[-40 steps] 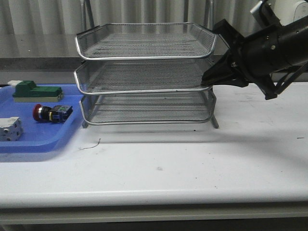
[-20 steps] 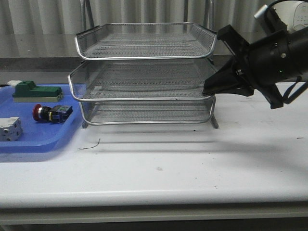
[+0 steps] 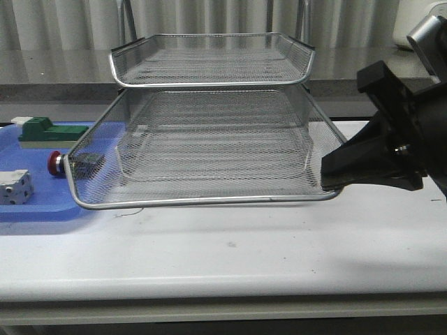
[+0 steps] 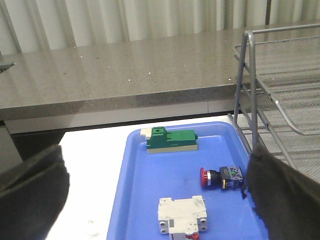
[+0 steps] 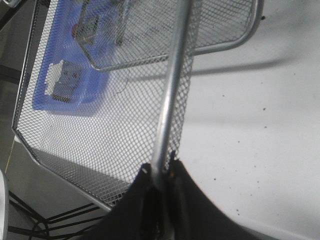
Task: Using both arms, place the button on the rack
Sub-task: 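Pull the middle wire tier outward toward the robot with the right gripper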
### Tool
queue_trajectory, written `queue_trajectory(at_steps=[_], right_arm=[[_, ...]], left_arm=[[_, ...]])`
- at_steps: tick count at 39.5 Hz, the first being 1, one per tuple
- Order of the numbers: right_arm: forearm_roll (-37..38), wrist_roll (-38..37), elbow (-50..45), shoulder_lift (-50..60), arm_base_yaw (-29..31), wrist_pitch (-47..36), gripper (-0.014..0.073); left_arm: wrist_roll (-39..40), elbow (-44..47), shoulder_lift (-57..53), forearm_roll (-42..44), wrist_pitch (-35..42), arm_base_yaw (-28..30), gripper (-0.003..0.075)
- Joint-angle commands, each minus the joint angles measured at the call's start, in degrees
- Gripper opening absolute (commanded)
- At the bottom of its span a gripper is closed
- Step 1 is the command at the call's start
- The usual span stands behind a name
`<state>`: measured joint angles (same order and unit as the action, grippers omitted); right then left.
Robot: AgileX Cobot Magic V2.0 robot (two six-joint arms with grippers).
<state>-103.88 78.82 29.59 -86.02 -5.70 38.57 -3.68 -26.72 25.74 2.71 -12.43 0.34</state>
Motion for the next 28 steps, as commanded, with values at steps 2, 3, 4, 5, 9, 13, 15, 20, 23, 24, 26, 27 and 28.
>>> queue_trajectory(at_steps=[2,3,4,5,9,13,15,20,23,24,26,27,28], right_arm=[[-4.4,0.5,0.7,1.9,0.0,1.7,0.0029],[-4.4,0.6,0.7,1.9,0.0,1.6,0.0055],[-4.4,0.7,0.7,1.9,0.0,1.6,0.0086],[-4.4,0.7,0.9,1.9,0.0,1.6,0.0122],[-4.4,0.7,0.9,1.9,0.0,1.6,0.0268],[-4.4,0.8,1.0,1.9,0.1,1.6,0.0411],[-4.4,0.8,1.0,2.2,1.2,2.5,0.0454],[-1.9,0.8,1.0,5.2,5.9,7.0,0.0461],[1.0,-0.3,1.6,8.2,9.2,8.0,0.0429],[2.9,-1.7,2.2,9.0,9.9,7.8,0.0406],[6.9,-5.0,3.6,10.8,11.2,7.1,0.0355],[8.8,-7.0,4.5,11.7,11.6,6.7,0.032],[11.6,-8.6,5.7,12.6,11.9,6.4,0.029]], left_arm=[[0.5,-2.1,0.7,0.0,4.4,-0.1,0.068],[0.5,-2.1,0.7,0.0,4.4,-0.1,0.068],[0.5,-2.1,0.7,0.0,4.4,-0.1,0.068],[0.5,-2.1,0.7,0.0,4.4,-0.1,0.068],[0.5,-2.1,0.7,0.0,4.4,-0.1,0.068],[0.5,-2.1,0.7,0.0,4.4,-0.1,0.068],[0.5,-2.1,0.7,0.0,4.4,-0.1,0.068],[0.5,-2.1,0.7,0.0,4.4,-0.1,0.068],[0.5,-2.1,0.7,0.0,4.4,-0.1,0.068],[0.5,-2.1,0.7,0.0,4.4,-0.1,0.068],[0.5,-2.1,0.7,0.0,4.4,-0.1,0.068],[0.5,-2.1,0.7,0.0,4.4,-0.1,0.068],[0.5,-2.1,0.7,0.0,4.4,-0.1,0.068]])
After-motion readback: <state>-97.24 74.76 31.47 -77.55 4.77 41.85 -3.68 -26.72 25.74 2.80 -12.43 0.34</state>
